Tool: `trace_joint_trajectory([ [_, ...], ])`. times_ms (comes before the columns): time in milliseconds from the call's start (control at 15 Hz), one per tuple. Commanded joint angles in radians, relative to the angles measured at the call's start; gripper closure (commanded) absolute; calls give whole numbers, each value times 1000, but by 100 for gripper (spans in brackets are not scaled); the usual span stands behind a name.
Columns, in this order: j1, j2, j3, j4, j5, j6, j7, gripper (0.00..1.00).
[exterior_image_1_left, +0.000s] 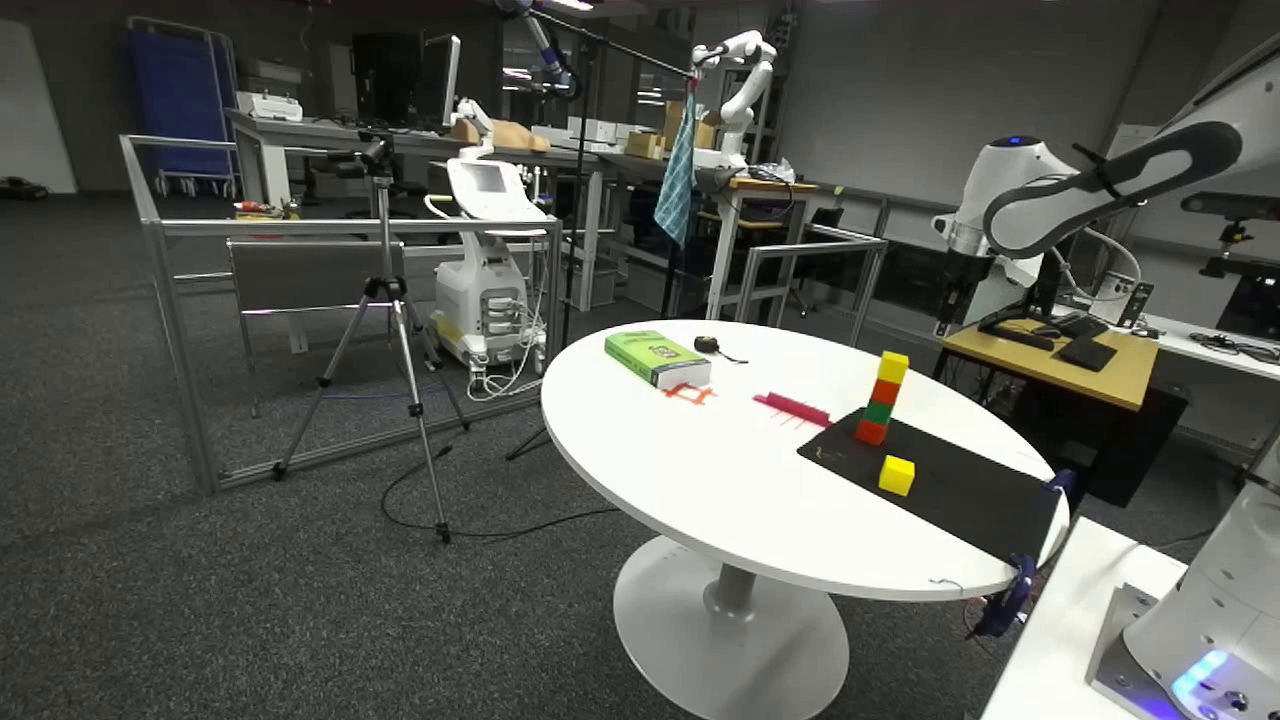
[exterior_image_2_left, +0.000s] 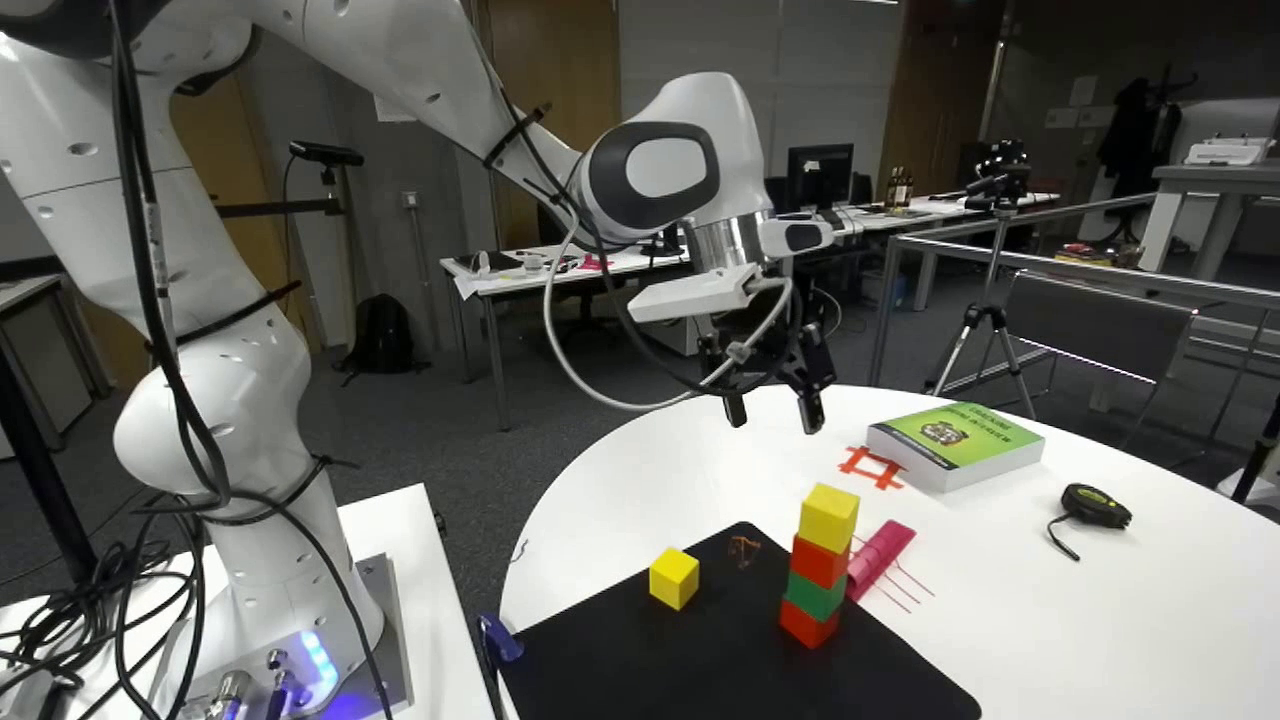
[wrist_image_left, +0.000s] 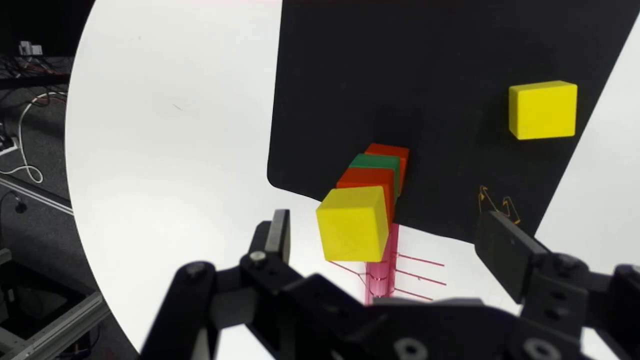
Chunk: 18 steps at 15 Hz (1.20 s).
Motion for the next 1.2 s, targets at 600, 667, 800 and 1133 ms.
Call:
trace_joint_trajectory([
  [600,-91,388,26,325,310,-117,-330,0],
  [667,-102,408,32,345,339,-128,-343,0],
  [800,-115,432,40,378,363,-138,-338,0],
  [1133,-137,457,68,402,385,-102,-362,0],
])
